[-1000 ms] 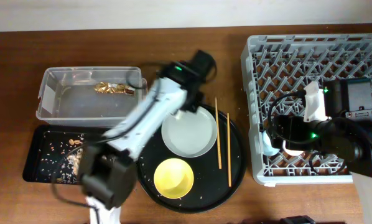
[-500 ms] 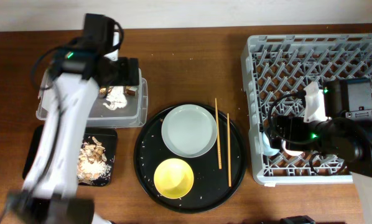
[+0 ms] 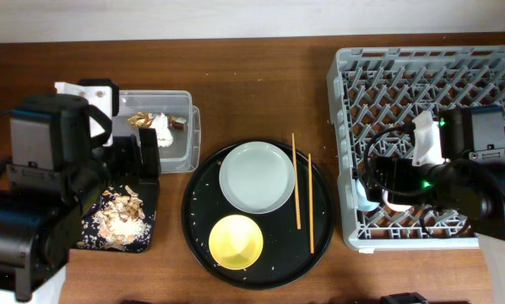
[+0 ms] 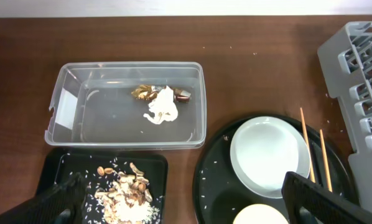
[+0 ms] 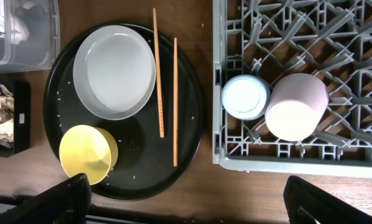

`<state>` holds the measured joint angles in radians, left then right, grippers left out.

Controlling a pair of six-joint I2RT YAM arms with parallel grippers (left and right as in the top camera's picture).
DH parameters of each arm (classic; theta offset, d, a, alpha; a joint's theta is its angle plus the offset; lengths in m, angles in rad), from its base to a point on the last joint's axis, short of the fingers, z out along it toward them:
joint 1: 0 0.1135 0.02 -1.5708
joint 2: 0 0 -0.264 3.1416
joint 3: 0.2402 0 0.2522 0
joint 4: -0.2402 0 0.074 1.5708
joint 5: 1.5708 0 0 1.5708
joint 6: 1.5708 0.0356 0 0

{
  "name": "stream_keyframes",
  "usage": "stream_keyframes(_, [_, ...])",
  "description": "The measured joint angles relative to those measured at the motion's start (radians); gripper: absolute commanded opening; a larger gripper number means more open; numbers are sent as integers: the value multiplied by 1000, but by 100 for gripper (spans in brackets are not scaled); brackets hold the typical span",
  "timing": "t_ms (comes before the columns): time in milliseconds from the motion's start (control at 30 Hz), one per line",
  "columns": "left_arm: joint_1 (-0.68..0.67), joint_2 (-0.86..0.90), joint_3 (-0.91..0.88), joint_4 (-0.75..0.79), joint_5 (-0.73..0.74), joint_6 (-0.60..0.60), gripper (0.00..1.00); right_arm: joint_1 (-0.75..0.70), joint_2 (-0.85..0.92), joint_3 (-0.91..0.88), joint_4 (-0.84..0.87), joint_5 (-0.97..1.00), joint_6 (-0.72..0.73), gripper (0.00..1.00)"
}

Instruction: Sort waste into correct bins and load items into the dishwasher rack

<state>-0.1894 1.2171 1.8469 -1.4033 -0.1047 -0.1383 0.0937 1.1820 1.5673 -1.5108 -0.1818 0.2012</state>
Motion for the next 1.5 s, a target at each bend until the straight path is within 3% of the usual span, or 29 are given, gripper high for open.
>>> stream_keyframes(100, [-2,-6,-4,-13,-24,4,99,0,0,0,0,0,0,98])
stream_keyframes(167, [-2,-55,-50,91,-41,5,99,0,0,0,0,0,0,98])
stream_keyframes(333, [-2,-446,-643,681,3,14,99,0,0,0,2,0,1,98])
stream_keyframes(400, [-2,-589,-854,813,24,15,99,0,0,0,2,0,0,98])
stream_keyframes(533, [-2,-864,-1191,911,69,15,99,0,1,0,3,0,0,98])
stream_keyframes(767, [-2,-1096,-1486,954,95,15,99,0,1,0,0,0,0,98])
stream_keyframes(1000, [-2,-1203,-1816,1326,102,15,99,0,1,0,0,0,0,98])
stream_keyframes(1500, [-2,-1203,-1829,1321,102,15,99,0,1,0,17,-1,2,98])
